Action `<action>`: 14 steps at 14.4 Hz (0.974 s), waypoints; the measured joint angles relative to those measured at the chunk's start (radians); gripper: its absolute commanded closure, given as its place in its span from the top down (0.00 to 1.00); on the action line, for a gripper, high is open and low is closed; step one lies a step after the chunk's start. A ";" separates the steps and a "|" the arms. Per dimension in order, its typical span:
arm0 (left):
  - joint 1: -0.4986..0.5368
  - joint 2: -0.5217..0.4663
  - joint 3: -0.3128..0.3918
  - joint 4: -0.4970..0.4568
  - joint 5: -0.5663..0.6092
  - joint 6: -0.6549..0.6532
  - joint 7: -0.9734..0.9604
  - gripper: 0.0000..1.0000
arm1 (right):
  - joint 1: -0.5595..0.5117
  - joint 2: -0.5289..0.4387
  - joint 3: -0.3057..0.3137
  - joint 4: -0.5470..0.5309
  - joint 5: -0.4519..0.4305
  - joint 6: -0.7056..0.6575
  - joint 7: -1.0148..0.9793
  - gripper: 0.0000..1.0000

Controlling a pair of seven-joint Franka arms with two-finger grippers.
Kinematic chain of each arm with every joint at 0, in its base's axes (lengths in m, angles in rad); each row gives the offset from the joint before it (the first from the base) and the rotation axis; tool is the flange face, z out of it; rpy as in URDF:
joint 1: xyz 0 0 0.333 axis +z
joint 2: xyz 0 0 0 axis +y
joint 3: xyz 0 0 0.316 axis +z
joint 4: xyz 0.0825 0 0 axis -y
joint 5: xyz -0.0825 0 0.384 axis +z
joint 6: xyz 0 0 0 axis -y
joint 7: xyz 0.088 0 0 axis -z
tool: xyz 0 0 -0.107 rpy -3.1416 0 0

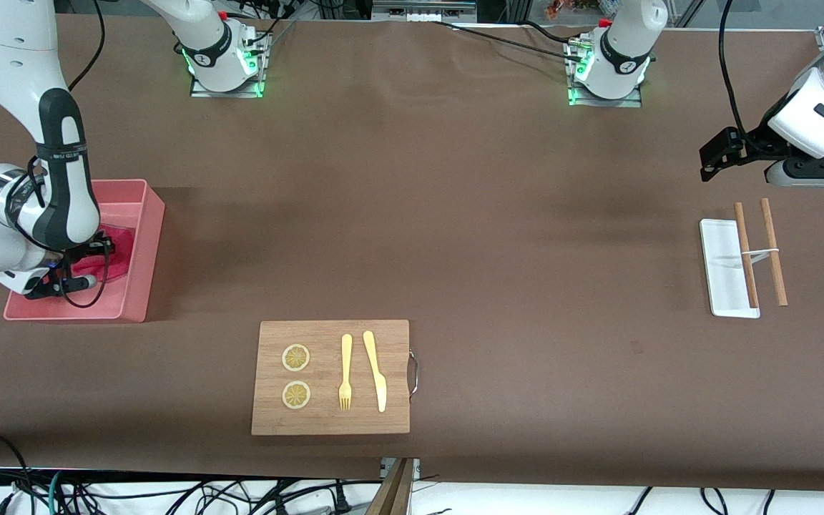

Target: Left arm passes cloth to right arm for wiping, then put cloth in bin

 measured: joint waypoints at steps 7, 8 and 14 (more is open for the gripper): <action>0.000 0.000 0.000 0.000 0.000 0.000 0.000 1.00 | -0.019 -0.102 -0.001 0.088 -0.018 -0.169 0.013 1.00; 0.000 0.000 0.000 0.000 0.000 0.000 0.000 1.00 | -0.020 -0.112 -0.009 0.111 -0.027 -0.208 0.000 1.00; 0.000 0.000 0.000 0.000 0.000 0.000 0.000 1.00 | -0.027 -0.135 -0.032 0.233 -0.030 -0.364 -0.044 1.00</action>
